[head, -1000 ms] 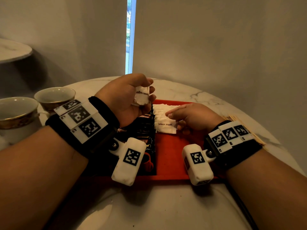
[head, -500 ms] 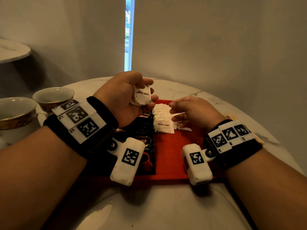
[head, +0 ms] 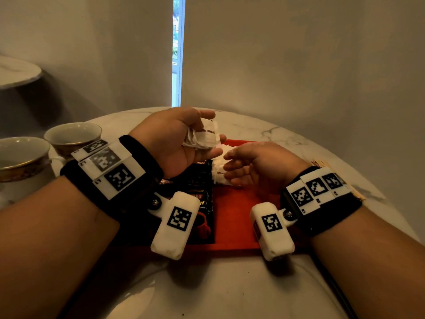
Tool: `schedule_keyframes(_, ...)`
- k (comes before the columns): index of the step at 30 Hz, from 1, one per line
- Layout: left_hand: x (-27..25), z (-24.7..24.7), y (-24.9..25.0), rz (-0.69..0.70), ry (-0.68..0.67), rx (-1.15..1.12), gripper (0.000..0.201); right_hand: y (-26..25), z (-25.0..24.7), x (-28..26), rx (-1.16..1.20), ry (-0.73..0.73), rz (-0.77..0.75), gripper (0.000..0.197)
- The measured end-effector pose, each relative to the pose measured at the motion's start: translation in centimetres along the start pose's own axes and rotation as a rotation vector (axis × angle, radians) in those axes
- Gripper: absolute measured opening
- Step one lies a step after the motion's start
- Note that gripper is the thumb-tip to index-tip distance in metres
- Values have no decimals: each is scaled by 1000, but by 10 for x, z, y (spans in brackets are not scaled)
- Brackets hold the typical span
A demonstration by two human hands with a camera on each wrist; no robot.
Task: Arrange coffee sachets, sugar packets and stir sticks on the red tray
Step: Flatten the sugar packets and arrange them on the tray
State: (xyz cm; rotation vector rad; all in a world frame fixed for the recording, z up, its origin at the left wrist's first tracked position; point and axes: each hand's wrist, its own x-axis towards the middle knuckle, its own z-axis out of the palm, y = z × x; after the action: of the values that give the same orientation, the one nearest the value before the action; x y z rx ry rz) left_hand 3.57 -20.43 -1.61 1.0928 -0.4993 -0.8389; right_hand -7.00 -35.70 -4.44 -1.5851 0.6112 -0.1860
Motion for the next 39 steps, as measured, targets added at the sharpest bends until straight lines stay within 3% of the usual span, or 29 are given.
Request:
schedule_keyframes(3, 1, -2, -2, -18, -47, 35, 34, -9, 1, -5, 80, -4, -146, 20)
schedule_keyframes(7, 2, -3, -4, 6, -95, 66, 34, -15, 3, -11, 156, -80, -286, 43)
schedule_keyframes(9, 2, -2, -5, 28, -97, 86, 32, -14, 5, -12, 134, -78, -322, 35)
schedule_keyframes(13, 0, 1, -6, 37, -34, 81, 23, -13, 12, -14, 148, -31, -331, 13)
schedule_keyframes(16, -2, 2, -5, 16, -12, 63, 16, -14, 12, -14, 190, -20, -321, 13)
schedule_keyframes(19, 0, 0, -5, 11, 4, 38, 22, -15, 10, -14, 246, -10, -316, 8)
schedule_keyframes(31, 1, -1, -2, 11, 33, 19, 13, -21, 10, -13, 461, 96, -374, 35)
schedule_keyframes(34, 1, 0, -2, -19, 28, -12, 39, -23, 10, -16, 474, 74, -381, 38)
schedule_keyframes(36, -1, 1, -2, -14, -6, 11, 41, -24, 12, -19, 471, 46, -381, 46)
schedule_keyframes(39, -7, 4, -3, -42, -80, 65, 34, -27, 12, -24, 514, 9, -385, 18)
